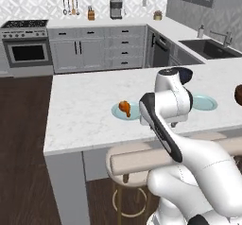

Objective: Pick the chicken drumstick and avocado from their plates and place them in the bowl. Then put the bowl in the fridge.

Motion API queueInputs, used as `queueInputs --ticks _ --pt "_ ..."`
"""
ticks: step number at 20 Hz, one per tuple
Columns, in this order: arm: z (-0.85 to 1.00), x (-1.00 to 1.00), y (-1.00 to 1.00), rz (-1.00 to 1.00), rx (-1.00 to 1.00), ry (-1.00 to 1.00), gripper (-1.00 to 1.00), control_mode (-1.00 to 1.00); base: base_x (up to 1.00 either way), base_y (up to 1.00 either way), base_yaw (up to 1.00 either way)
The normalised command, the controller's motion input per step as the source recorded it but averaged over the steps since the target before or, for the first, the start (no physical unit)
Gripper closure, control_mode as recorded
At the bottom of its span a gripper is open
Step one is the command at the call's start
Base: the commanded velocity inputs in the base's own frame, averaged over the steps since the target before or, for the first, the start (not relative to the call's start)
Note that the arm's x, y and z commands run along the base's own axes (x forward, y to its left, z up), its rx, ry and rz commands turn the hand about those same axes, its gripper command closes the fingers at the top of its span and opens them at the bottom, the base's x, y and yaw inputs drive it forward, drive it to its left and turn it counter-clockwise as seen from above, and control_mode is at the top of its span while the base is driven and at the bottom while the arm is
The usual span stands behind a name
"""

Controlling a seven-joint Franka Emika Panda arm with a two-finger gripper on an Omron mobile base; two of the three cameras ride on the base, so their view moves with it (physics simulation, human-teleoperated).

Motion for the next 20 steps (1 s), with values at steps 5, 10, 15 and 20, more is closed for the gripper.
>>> queueInputs --ticks 5,10,15,20 --pt "0.0 0.0 0.0 0.0 0.0 0.0 -1.0 1.0 0.3 0.55 -0.07" --pt "0.0 0.0 0.0 0.0 0.0 0.0 -1.0 1.0 0.48 0.17 -0.01" --pt "0.0 0.0 0.0 0.0 0.0 0.0 -1.0 1.0 0.59 0.0 0.01" --pt "0.0 0.0 0.0 0.0 0.0 0.0 -1.0 1.0 0.56 0.0 0.02"
